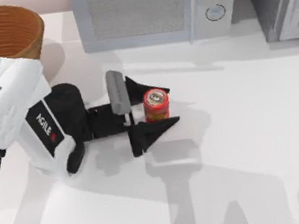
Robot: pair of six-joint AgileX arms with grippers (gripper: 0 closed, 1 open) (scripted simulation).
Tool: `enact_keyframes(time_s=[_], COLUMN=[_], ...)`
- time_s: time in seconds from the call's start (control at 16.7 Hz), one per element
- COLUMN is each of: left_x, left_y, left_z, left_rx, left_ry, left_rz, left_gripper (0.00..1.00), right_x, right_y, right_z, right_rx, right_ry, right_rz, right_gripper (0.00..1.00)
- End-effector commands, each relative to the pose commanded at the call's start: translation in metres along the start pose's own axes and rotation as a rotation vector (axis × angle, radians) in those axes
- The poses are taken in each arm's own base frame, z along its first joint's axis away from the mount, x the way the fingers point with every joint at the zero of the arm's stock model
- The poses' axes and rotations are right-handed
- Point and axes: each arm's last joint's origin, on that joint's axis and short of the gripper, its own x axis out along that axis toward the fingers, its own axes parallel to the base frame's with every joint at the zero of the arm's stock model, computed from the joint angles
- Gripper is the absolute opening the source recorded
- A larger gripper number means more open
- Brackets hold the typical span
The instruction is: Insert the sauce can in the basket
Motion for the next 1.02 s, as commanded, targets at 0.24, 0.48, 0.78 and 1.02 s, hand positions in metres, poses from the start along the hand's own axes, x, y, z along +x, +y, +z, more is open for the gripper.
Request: enact_keyframes(time_s=[0.24,0.48,0.78,1.02], left_x=[0.0,0.0,0.0,-0.001], left_y=[0.0,0.0,0.0,0.0006], left_z=[0.0,0.0,0.0,0.0009], left_rx=[0.0,0.0,0.0,0.001], left_ry=[0.0,0.0,0.0,0.0], left_rz=[0.0,0.0,0.0,0.002], left_gripper=[0.25,0.0,0.0,0.0], right_x=[0.0,0.0,0.0,0.0], right_y=[0.0,0.0,0.0,0.0], right_z=[0.0,0.0,0.0,0.0], right_rx=[0.0,0.0,0.0,0.0], right_ry=[0.0,0.0,0.0,0.0], right_rz=[0.0,0.0,0.0,0.0], right_gripper=[1.0,1.0,1.0,1.0])
